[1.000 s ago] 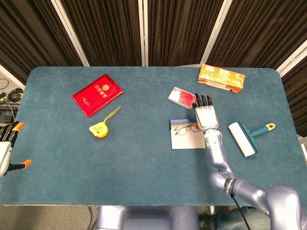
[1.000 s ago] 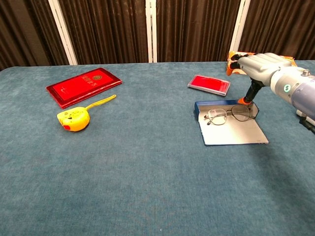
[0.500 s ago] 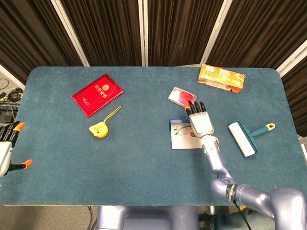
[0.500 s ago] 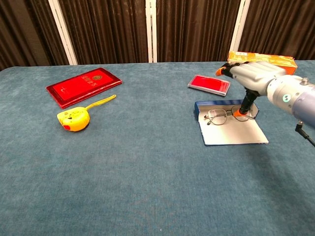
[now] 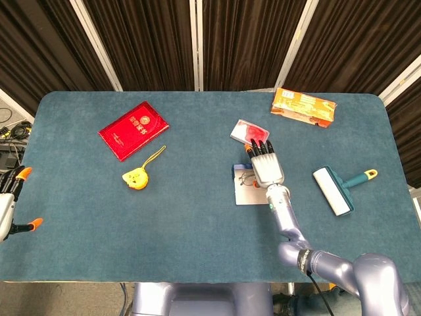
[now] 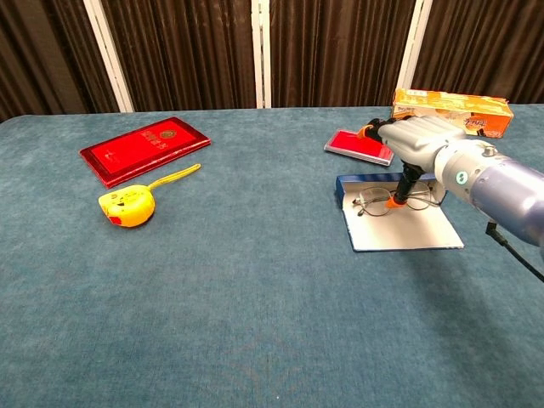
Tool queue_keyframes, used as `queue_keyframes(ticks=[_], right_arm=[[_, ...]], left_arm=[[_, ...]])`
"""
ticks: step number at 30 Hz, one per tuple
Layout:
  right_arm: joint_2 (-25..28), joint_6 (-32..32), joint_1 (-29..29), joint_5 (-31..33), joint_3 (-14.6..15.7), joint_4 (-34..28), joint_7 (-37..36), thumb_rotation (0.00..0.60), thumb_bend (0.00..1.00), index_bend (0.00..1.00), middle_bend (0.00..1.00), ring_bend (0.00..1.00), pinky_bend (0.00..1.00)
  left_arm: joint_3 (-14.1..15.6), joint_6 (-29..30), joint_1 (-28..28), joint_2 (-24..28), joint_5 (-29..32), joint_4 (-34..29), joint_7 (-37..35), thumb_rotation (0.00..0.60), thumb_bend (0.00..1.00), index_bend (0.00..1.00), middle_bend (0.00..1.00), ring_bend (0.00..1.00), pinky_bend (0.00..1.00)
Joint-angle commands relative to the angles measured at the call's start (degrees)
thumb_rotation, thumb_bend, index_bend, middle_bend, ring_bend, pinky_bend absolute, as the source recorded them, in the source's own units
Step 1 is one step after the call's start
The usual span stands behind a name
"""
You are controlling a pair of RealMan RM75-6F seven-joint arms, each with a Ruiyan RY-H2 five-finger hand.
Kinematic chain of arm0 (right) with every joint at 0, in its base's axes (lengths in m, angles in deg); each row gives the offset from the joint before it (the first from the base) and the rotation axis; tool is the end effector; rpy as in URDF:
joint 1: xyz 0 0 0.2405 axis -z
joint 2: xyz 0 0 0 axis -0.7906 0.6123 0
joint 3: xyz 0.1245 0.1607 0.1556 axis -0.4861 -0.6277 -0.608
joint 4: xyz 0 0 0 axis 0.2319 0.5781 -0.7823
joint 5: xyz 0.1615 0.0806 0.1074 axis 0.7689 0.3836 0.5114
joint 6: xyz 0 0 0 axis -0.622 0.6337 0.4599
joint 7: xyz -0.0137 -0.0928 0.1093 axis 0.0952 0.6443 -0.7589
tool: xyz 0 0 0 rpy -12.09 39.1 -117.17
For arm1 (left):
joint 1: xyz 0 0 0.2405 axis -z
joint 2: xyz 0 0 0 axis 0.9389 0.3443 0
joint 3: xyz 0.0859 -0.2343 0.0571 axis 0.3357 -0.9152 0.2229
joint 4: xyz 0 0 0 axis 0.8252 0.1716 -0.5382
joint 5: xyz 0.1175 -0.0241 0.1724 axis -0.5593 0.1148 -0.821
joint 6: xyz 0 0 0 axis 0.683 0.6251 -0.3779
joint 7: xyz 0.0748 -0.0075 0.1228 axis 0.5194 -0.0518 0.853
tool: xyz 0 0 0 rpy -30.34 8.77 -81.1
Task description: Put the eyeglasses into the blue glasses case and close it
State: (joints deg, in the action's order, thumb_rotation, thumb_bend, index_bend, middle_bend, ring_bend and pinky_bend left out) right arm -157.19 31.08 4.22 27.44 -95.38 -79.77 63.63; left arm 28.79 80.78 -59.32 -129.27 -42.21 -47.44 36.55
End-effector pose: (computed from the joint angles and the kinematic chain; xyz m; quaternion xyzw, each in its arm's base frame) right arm -0.1646 -0.4042 -0.0502 0.7162 -0.3138 0.2926 0.5504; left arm -0.2832 0.2075 0.1899 -0.5907 -0.4288 -0.3154 0.6063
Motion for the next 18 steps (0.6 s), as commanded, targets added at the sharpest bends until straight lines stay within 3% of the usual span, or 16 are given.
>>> queue_keyframes(ticks=[1,10,18], right_arm=[[-1.27,1.32,-0.99,0.83,-0.95,3.00,-0.15,0.600,0.00,0.11,0.00,0.00,0.00],[-3.33,3.62,-2.99,2.49,-3.45,9.71,-1.09,0.600,0.00,0.11,0.00,0.00,0.00],[-2.15,3.37,-2.50,1.40,-3.36,8.76,-2.14,0.600,0.00,0.11,0.00,0.00,0.00]], left_arm=[[-0.05,-0.10,0.04,-0.07,0.33,0.13,0.02,0.600,0.00,0.00,0.00,0.00,0.00],[-0.12,-0.34,0.24,-0.42,1.09,0.33,0.64,0.600,0.00,0.00,0.00,0.00,0.00],[-0.14,-0.75,0.47,-0.67,1.76,0.53,1.09,0.600,0.00,0.00,0.00,0.00,0.00]])
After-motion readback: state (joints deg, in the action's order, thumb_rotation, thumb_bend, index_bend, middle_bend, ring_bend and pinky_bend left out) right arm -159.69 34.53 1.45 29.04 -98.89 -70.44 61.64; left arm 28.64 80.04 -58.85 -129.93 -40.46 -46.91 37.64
